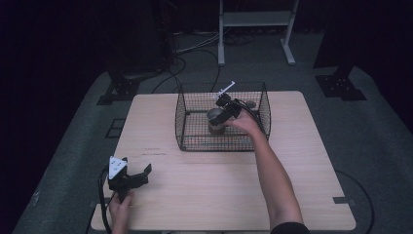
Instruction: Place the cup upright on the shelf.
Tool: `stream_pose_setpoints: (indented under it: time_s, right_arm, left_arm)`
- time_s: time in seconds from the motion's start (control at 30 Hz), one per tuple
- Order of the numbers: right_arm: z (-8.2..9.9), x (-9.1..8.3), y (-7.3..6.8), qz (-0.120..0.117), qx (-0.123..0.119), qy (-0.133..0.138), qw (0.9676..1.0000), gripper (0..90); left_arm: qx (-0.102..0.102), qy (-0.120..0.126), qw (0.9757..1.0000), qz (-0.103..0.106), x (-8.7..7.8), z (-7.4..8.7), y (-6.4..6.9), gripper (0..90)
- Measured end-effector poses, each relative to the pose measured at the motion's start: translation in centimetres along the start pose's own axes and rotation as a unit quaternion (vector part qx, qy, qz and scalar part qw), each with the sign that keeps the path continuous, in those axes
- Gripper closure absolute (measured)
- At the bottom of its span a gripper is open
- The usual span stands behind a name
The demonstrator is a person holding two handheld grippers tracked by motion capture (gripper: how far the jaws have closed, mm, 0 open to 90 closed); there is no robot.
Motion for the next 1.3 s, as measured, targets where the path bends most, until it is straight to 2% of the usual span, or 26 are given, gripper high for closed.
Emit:
stream_pose_setpoints:
  time_s: [0.13,0.43,0.53,0.63,0.8,1.0,1.3]
  right_arm:
    - [-0.5,-0.6,-0.1,-0.007,0.009,0.017,0.9998,5.6]
    - [-1.2,-2.6,-0.3,-0.007,0.002,0.044,0.999,5.5]
    - [-1.9,-3.8,-0.7,-0.018,0.01,0.074,0.9971,5.4]
    - [-2.3,-4.9,-1.1,-0.024,0.008,0.094,0.9952,5.5]
    - [-2.4,-6.2,-2.1,-0.041,-0.008,0.102,0.994,5.5]
    - [-2.5,-7.5,-3.3,-0.058,-0.014,0.119,0.9911,5.6]
    - [-1.3,-9.1,-4.1,-0.064,-0.018,0.124,0.9901,5.6]
  left_arm:
    - [0.001,0.0,1.0,0.0,0.0,0.0,0.0,0.0]
    - [0.001,-0.001,1.0,0.0,0.0,0.0,0.1,0.0]
    - [0.002,-0.002,1.0,0.0,0.0,0.0,0.1,0.0]
    - [0.003,-0.002,1.0,-0.001,0.0,0.1,0.1,0.0]
    - [0.005,-0.004,1.0,-0.001,0.0,0.1,0.1,0.0]
    - [0.008,-0.004,1.0,-0.002,0.0,0.1,0.1,0.0]
    - [0.01,-0.005,0.9999,-0.003,0.1,0.1,0.2,0.0]
Point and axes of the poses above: each handheld gripper's, and its own axes: x roughly forward along the jaws, z roughly out of its underside, y roughly to its right, the point moved 10 cm from there along x, roughly forward along the jaws, and after that the axes turned 1 degree about -z, right-handed, at the moved point
